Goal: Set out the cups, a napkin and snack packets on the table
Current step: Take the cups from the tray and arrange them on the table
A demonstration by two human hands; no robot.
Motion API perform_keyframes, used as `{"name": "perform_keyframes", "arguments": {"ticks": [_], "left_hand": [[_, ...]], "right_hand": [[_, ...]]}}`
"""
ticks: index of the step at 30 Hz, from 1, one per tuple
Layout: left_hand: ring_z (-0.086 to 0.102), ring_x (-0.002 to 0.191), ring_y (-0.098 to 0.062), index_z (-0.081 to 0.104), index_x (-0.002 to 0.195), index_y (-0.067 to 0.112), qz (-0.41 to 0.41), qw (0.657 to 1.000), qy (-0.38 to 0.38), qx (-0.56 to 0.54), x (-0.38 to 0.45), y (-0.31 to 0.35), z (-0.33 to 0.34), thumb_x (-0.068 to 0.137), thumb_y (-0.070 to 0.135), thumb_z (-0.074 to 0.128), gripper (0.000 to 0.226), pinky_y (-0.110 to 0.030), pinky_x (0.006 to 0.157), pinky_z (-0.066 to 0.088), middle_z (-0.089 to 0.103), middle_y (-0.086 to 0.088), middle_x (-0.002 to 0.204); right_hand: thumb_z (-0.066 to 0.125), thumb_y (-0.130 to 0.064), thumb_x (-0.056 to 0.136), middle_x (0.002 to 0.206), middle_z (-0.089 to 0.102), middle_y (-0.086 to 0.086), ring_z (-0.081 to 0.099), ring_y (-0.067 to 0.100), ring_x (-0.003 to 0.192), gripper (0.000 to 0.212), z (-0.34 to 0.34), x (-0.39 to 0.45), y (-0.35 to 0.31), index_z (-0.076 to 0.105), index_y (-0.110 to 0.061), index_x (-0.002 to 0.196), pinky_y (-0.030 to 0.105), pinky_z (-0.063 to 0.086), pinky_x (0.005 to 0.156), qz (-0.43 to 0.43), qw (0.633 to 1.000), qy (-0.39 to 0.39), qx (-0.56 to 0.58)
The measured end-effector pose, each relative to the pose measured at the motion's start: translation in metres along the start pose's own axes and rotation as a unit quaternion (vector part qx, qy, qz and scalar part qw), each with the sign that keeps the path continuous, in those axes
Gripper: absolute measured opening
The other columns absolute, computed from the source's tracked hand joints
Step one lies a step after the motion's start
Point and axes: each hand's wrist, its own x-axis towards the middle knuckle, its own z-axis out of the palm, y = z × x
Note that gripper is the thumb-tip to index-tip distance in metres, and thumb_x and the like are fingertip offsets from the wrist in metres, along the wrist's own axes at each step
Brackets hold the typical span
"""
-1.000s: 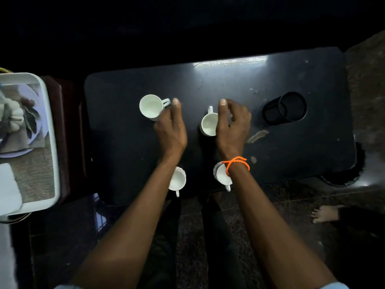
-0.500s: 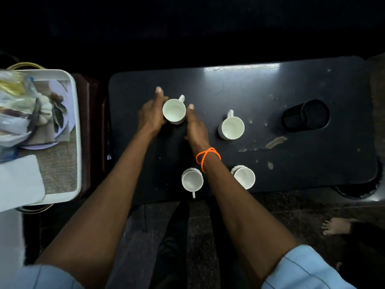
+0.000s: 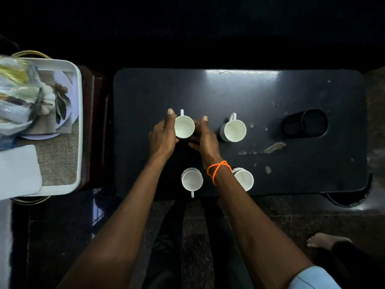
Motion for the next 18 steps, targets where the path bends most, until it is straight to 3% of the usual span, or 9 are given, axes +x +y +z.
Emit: {"name": "perform_keyframes", "arguments": {"ticks": [3, 5, 6, 8, 10, 11, 14, 18], "left_hand": [[0.07, 0.083, -0.006, 0.069, 0.067, 0.054, 0.01, 0.999, 0.001, 0.031, 0.002, 0.0, 0.0, 0.094, 0.075, 0.041, 0.045, -0.048, 0.088, 0.065, 0.07, 0.021, 0.083], [0.072, 0.099, -0.018, 0.076, 0.087, 0.051, 0.056, 0.996, -0.008, 0.072, 0.006, -0.003, 0.002, 0.096, 0.069, 0.048, 0.034, -0.047, 0.095, 0.061, 0.076, 0.013, 0.096], [0.069, 0.111, -0.023, 0.077, 0.105, 0.043, 0.081, 0.992, -0.011, 0.094, 0.007, -0.006, 0.003, 0.096, 0.063, 0.055, 0.03, -0.041, 0.101, 0.056, 0.077, 0.007, 0.108], [0.06, 0.125, -0.023, 0.069, 0.13, 0.026, 0.112, 0.982, -0.021, 0.147, 0.008, -0.01, 0.008, 0.091, 0.054, 0.07, 0.047, -0.027, 0.1, 0.043, 0.07, -0.003, 0.127], [0.057, 0.125, -0.023, 0.062, 0.136, 0.021, 0.124, 0.974, -0.024, 0.19, 0.005, -0.01, 0.012, 0.082, 0.053, 0.082, 0.066, -0.022, 0.094, 0.038, 0.063, -0.007, 0.133], [0.057, 0.124, -0.024, 0.06, 0.139, 0.02, 0.132, 0.969, -0.023, 0.207, 0.003, -0.01, 0.014, 0.078, 0.05, 0.086, 0.073, -0.022, 0.093, 0.038, 0.06, -0.008, 0.135], [0.059, 0.121, -0.029, 0.057, 0.143, 0.019, 0.152, 0.959, -0.003, 0.238, 0.002, -0.011, 0.016, 0.074, 0.037, 0.091, 0.079, -0.024, 0.091, 0.04, 0.057, -0.011, 0.135], [0.059, 0.123, -0.03, 0.056, 0.145, 0.019, 0.155, 0.958, 0.005, 0.24, 0.001, -0.011, 0.016, 0.073, 0.035, 0.092, 0.082, -0.026, 0.094, 0.041, 0.057, -0.011, 0.137]], "right_hand": [[0.041, -0.062, 0.102, 0.111, 0.078, -0.003, 0.072, 0.023, 0.107, 0.045, -0.001, -0.005, -0.001, 0.077, -0.036, 0.098, 0.044, 0.06, 0.095, -0.03, 0.999, 0.008, -0.02], [0.056, -0.047, 0.101, 0.103, 0.076, 0.001, 0.072, 0.024, 0.102, 0.026, -0.007, -0.009, -0.001, 0.075, -0.029, 0.097, 0.047, 0.059, 0.094, -0.136, 0.983, 0.086, -0.091], [0.063, -0.038, 0.098, 0.103, 0.074, 0.003, 0.07, 0.024, 0.1, 0.02, -0.015, -0.011, -0.001, 0.074, -0.022, 0.101, 0.047, 0.057, 0.094, -0.2, 0.959, 0.145, -0.136], [0.071, -0.028, 0.091, 0.106, 0.069, 0.008, 0.065, 0.029, 0.099, 0.024, -0.032, -0.013, -0.003, 0.073, -0.013, 0.11, 0.045, 0.053, 0.092, -0.309, 0.886, 0.263, -0.224], [0.075, -0.03, 0.083, 0.111, 0.065, 0.012, 0.059, 0.034, 0.102, 0.037, -0.052, -0.011, -0.008, 0.071, -0.014, 0.115, 0.042, 0.047, 0.089, -0.328, 0.819, 0.352, -0.312], [0.077, -0.036, 0.079, 0.115, 0.062, 0.011, 0.057, 0.034, 0.105, 0.046, -0.06, -0.009, -0.009, 0.068, -0.018, 0.12, 0.042, 0.044, 0.089, -0.298, 0.811, 0.364, -0.348], [0.081, -0.043, 0.074, 0.127, 0.056, 0.01, 0.05, 0.034, 0.118, 0.064, -0.075, 0.001, -0.007, 0.061, -0.021, 0.13, 0.045, 0.046, 0.096, -0.215, 0.858, 0.289, -0.365], [0.081, -0.031, 0.078, 0.127, 0.057, 0.012, 0.05, 0.032, 0.117, 0.058, -0.085, 0.007, 0.003, 0.063, -0.015, 0.131, 0.047, 0.047, 0.1, -0.235, 0.878, 0.233, -0.345]]}}
